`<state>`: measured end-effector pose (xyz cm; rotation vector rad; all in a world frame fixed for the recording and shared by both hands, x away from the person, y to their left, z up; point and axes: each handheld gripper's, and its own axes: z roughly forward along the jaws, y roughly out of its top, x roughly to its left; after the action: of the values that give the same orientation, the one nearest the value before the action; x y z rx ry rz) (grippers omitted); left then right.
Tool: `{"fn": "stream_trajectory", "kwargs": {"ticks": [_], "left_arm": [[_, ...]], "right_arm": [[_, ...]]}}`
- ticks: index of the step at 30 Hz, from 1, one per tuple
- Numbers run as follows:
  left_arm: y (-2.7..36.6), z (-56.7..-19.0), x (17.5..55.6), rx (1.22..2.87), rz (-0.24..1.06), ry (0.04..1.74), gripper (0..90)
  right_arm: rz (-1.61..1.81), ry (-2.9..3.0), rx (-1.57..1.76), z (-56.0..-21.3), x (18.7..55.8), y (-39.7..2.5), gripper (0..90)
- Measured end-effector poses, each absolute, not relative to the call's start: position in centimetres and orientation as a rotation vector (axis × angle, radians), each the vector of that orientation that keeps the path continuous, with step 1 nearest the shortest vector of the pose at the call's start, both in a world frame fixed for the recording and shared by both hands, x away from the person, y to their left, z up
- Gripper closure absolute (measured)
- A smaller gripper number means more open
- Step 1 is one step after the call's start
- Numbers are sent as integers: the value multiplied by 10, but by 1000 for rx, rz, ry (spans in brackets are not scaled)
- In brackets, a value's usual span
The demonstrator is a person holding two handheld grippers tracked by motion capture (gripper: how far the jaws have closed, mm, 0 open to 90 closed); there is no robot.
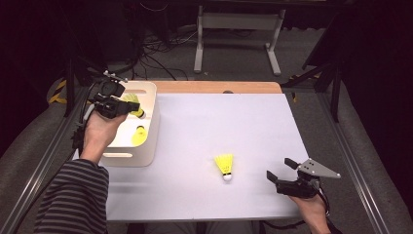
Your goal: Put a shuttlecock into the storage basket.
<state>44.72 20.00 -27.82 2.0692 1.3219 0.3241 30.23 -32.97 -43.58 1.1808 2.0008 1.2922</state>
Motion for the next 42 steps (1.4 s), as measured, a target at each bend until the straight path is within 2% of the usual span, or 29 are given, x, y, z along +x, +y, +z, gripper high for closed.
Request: {"fn": "stream_trajectory", "kwargs": {"ticks": [12,42], "left_arm": [[206,-291,459,2110,368,1393,888],[218,-316,483,2144,363,1535,880]], "right_arm": [[1294,2003,1186,-436,302,-330,118],[1295,2005,1187,-436,302,-330,118]]}}
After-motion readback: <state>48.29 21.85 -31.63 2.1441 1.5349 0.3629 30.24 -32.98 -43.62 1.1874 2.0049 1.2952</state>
